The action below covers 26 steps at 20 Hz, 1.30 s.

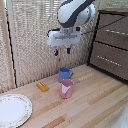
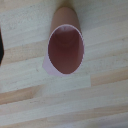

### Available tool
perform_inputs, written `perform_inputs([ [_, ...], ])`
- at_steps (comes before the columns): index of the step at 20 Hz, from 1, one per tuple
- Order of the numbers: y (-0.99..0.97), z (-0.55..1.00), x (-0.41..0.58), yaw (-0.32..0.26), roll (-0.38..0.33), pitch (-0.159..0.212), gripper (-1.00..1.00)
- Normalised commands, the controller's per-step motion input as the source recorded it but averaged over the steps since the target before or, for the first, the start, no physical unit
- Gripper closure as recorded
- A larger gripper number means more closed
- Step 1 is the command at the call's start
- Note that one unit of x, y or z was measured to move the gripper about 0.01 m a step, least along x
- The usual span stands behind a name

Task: Kindly get your arm to the topmost drawer handle. Get a good grip on it, then softly pull to open it.

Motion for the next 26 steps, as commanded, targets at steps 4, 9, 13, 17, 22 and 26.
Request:
perform_inputs([
  [4, -0.12, 0.16, 0.006, 0.133, -0.256, -0.034, -1.00],
  [9, -0.15, 0.23, -0.003, 0.138, -0.294, -0.069, -1.00],
  [13, -0.16, 0.21, -0.004, 0.129, -0.302, -0.054, -1.00],
  [17, -0.18, 0.16, -0.036, 0.117, -0.320, -0.025, -1.00],
  [22, -0.20, 0.11, -0.065, 0.123, -0.331, -0.038, -1.00],
  [26, -0.24, 0.03, -0.169, 0.143, -0.342, -0.045, -1.00],
])
